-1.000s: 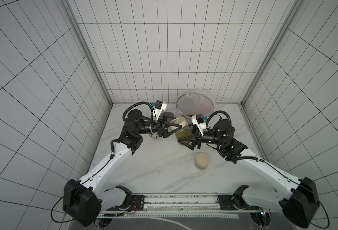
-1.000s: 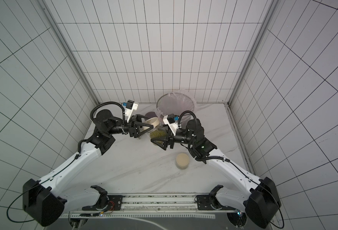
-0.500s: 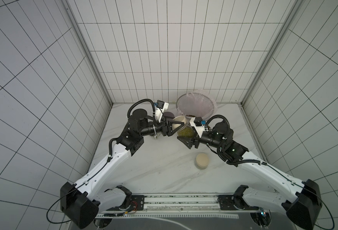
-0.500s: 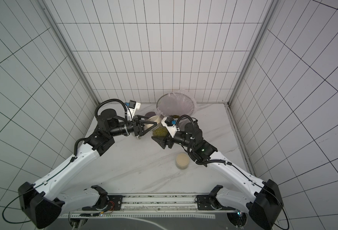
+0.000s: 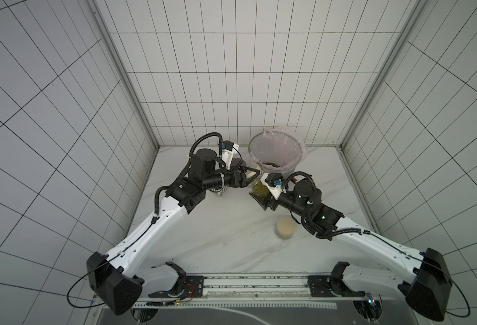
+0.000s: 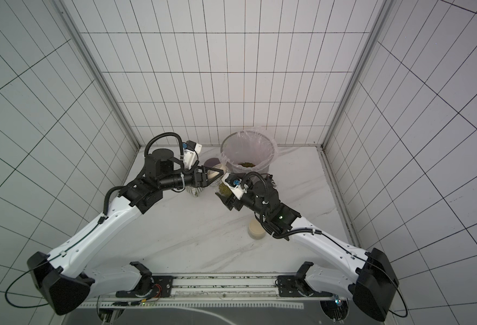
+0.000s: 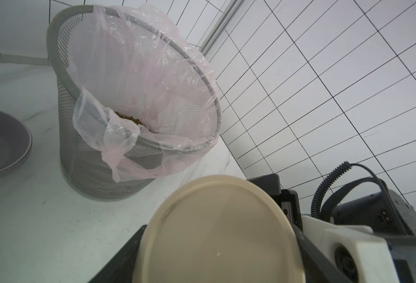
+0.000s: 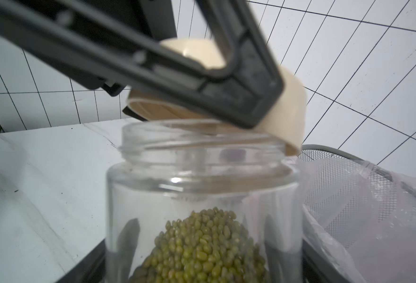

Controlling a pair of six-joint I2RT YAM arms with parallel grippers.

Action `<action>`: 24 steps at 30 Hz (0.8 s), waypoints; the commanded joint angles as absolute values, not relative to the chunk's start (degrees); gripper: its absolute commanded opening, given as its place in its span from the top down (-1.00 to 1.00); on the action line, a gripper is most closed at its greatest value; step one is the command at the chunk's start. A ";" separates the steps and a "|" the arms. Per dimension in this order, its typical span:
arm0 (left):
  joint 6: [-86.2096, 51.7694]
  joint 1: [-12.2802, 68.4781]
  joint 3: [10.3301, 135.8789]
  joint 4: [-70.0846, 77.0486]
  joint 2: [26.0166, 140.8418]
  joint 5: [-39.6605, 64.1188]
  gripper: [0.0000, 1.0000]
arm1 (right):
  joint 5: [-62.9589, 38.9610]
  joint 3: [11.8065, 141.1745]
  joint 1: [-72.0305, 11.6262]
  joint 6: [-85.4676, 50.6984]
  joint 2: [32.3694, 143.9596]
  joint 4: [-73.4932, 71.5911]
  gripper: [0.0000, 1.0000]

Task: Empty moldy mung beans from jars
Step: Unscrew the lid from the jar.

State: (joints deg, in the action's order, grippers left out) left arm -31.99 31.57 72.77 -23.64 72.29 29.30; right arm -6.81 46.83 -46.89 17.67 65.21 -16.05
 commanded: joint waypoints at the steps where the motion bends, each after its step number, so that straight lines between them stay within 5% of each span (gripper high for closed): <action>1: -33.51 31.55 76.12 -32.87 74.73 24.99 0.31 | -5.22 45.42 -48.49 24.07 63.80 -26.90 -0.11; 24: -25.11 26.00 81.63 -38.36 77.32 19.16 0.32 | -7.99 38.89 -47.88 16.27 57.74 -27.34 -0.12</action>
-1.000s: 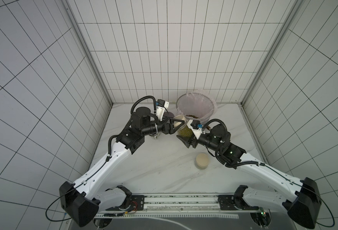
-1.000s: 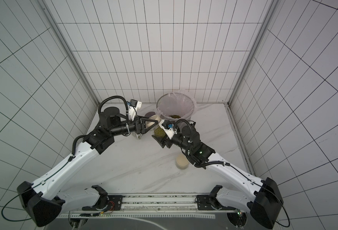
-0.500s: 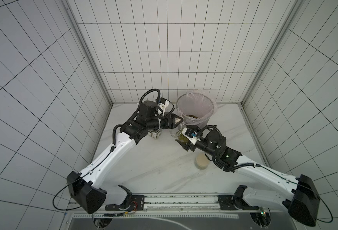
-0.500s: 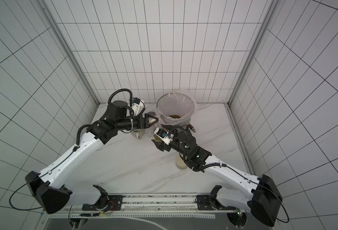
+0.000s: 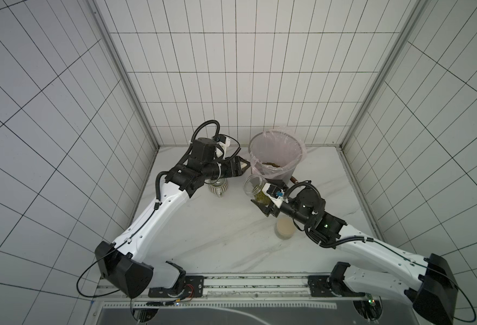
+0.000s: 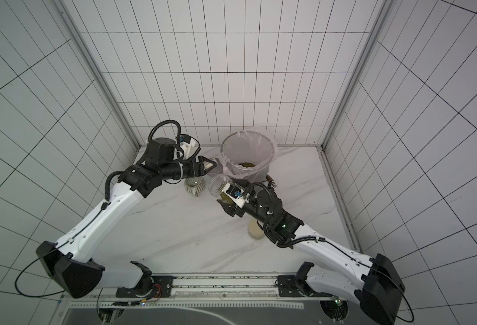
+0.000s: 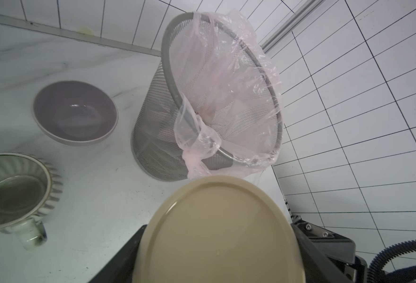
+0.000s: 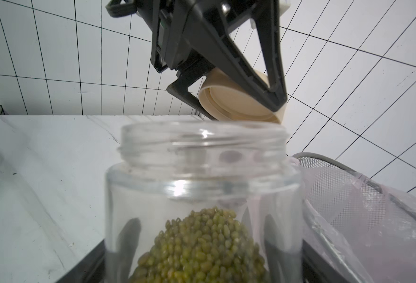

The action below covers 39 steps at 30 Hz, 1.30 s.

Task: Empty moldy mung beans from jars
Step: Unscrew the lid from the jar, then place the lid at the center of the board.

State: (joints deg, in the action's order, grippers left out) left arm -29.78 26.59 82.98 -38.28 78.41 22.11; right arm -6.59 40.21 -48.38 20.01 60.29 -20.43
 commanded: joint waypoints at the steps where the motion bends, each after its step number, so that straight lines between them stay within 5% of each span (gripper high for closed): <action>1: -23.63 26.17 79.85 -38.20 77.02 18.08 0.31 | -8.31 38.83 -47.21 14.78 57.20 -27.35 -0.13; 13: -20.74 29.62 41.67 -2.83 71.27 13.66 0.30 | -12.59 49.64 -36.47 7.91 56.85 -16.81 -0.17; 30: -18.92 36.91 26.21 18.62 85.41 3.56 0.14 | -20.37 75.24 -20.38 5.66 76.73 -7.74 -0.17; 34: -18.24 37.44 27.63 16.46 89.24 2.73 -0.03 | -21.10 77.96 -19.18 5.36 80.25 -7.37 -0.17; 39: -18.17 37.72 28.88 11.79 88.02 2.40 -0.78 | -21.21 81.07 -18.46 6.77 83.64 -4.00 -0.17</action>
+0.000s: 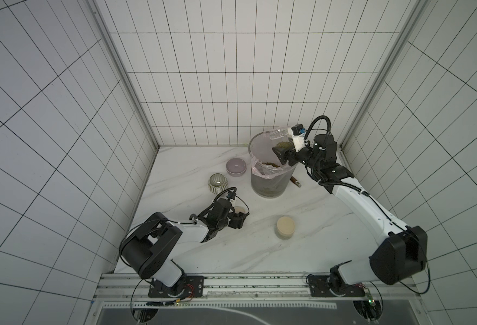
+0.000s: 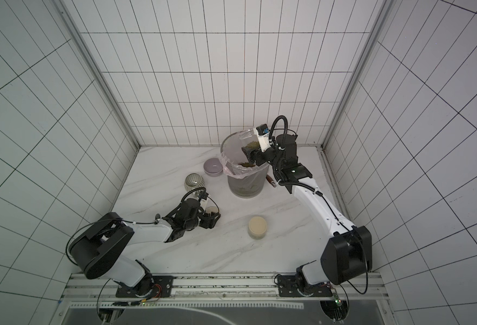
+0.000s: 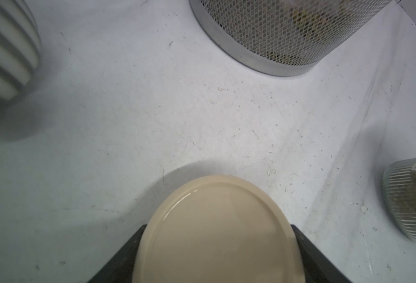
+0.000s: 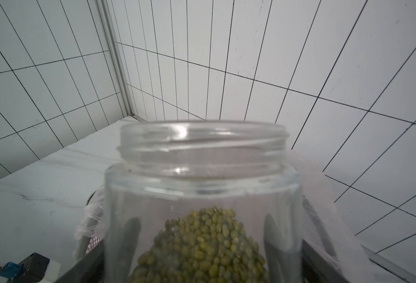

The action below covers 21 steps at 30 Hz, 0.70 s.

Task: Empty moldy mung beans from jars
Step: Place the lid at the center of the board.

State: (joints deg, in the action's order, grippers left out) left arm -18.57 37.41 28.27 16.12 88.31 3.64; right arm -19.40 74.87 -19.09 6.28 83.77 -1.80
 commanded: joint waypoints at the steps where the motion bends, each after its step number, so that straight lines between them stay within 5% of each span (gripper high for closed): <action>1: -17.90 37.86 29.46 9.65 86.76 1.93 -0.88 | -20.96 81.89 -18.38 7.50 84.12 -2.89 -0.17; 14: -10.87 37.61 48.06 -22.64 68.27 4.38 -0.94 | -16.96 88.98 -17.74 17.67 85.83 9.83 -0.18; 21: -6.38 25.77 67.45 -15.69 75.11 28.29 -0.90 | -20.94 87.26 -17.69 19.01 85.09 10.67 -0.18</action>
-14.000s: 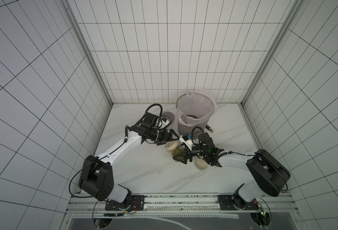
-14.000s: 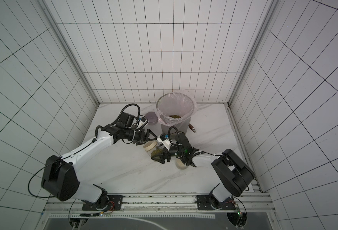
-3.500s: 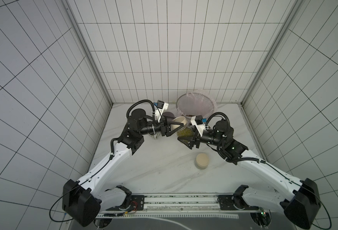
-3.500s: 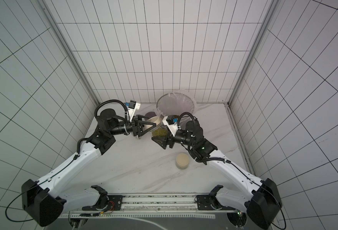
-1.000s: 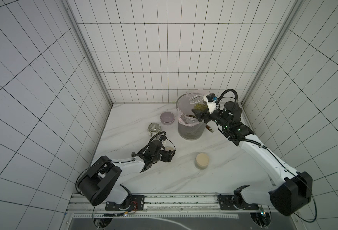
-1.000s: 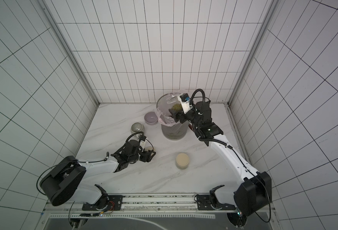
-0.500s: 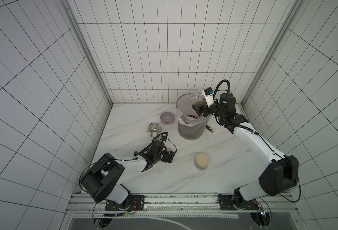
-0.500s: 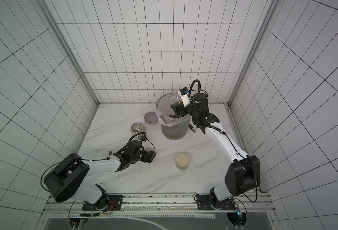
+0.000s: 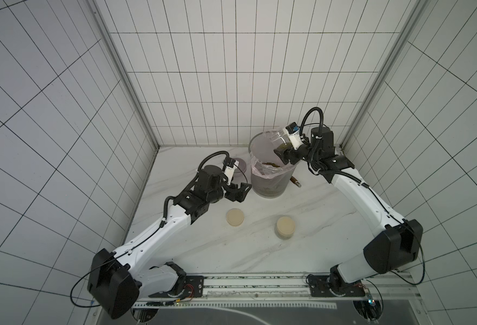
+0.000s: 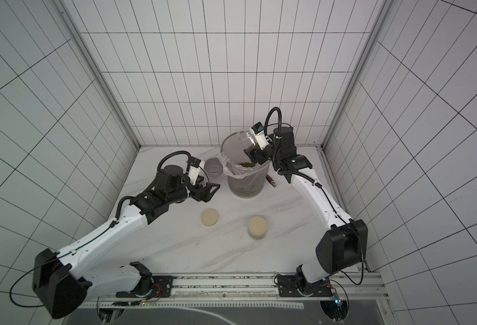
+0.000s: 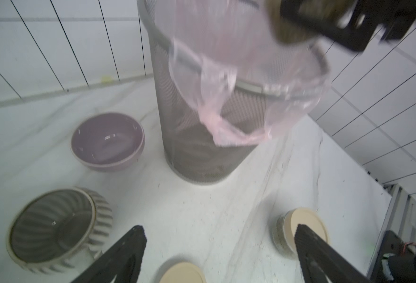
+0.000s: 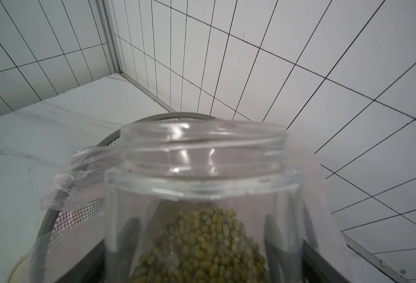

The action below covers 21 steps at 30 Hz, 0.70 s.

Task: Empty moldy mung beans from jars
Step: Place the lid at the center of the board, then pour the moldy mung beans from the jar into the trash bin.

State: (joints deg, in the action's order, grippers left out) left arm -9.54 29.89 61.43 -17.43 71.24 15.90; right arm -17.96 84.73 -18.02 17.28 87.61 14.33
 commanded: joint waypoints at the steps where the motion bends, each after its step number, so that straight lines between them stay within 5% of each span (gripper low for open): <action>1: -5.13 24.68 71.17 -15.53 77.75 31.55 -0.89 | -21.54 86.48 -17.67 18.86 84.90 10.15 -0.18; 13: -0.43 23.93 106.86 -8.44 103.90 53.00 -0.86 | -27.77 82.71 -17.40 21.45 85.46 5.04 -0.19; 21: 4.34 24.86 112.90 -11.75 110.04 56.19 -0.74 | -30.54 81.56 -17.18 22.65 86.39 3.88 -0.19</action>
